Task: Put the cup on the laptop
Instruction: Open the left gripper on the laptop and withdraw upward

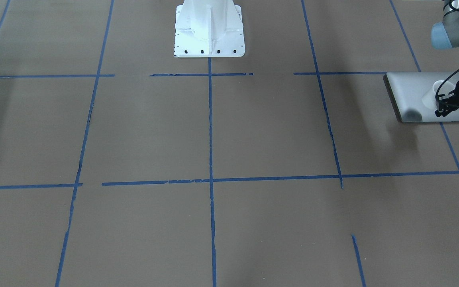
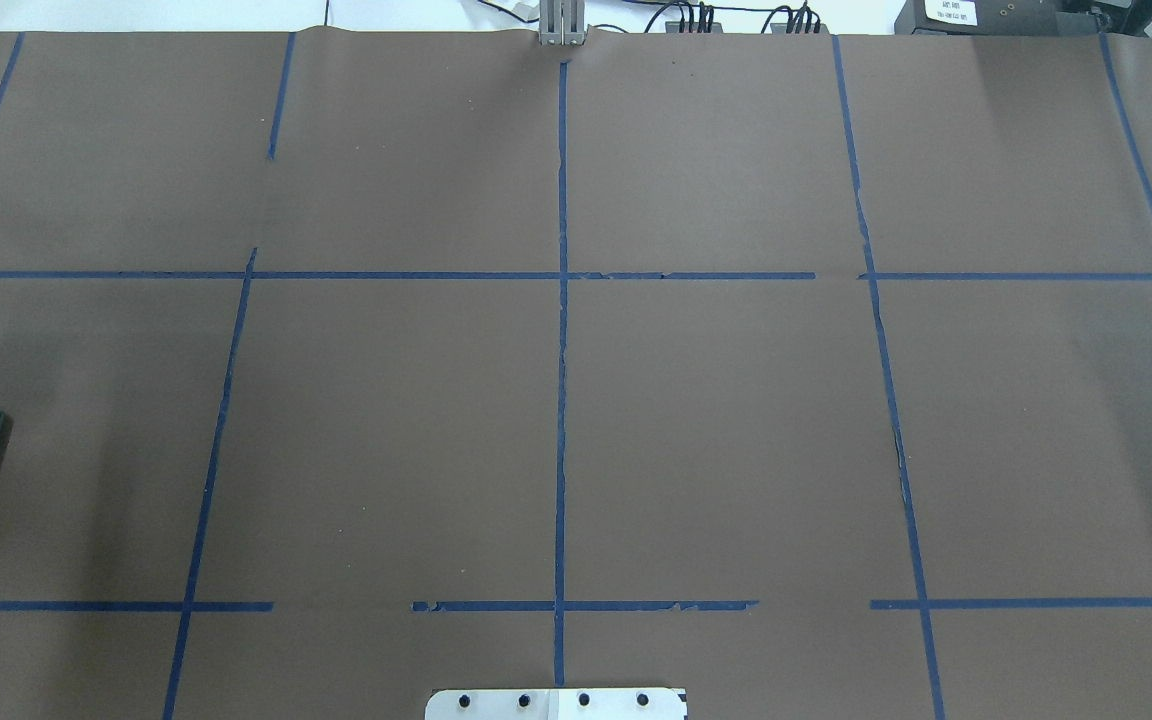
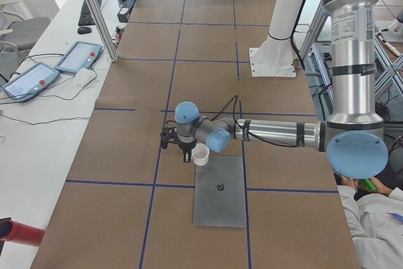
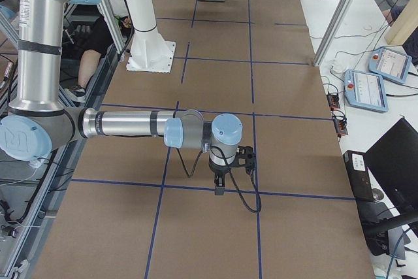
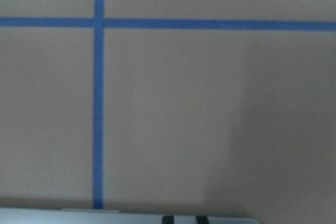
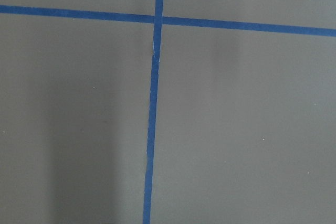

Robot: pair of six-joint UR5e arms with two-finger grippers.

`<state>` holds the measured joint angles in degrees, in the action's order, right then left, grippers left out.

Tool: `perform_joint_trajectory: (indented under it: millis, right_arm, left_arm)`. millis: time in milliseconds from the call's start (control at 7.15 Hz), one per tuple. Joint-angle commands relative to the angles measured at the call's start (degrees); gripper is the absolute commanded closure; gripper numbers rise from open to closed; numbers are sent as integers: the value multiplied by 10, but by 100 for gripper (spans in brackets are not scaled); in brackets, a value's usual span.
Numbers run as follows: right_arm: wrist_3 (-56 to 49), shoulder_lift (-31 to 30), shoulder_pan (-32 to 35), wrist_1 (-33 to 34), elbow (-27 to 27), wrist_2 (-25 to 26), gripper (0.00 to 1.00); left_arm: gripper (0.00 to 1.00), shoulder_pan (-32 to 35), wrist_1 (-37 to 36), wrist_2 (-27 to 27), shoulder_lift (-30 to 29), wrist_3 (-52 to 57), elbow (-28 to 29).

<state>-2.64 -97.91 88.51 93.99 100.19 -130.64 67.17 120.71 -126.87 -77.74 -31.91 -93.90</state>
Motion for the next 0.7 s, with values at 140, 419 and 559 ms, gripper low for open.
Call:
perform_joint_trajectory:
  millis: [140, 419, 559]
  right_arm:
    - [0, 0, 0, 0, 0, -1, 0]
    - [0, 0, 0, 0, 0, -1, 0]
    - [0, 0, 0, 0, 0, -1, 0]
  left_arm:
    - [100, 6, 97, 1, 33, 4, 49]
    - [100, 5, 99, -3, 29, 3, 64]
    - [100, 5, 99, -3, 29, 3, 64]
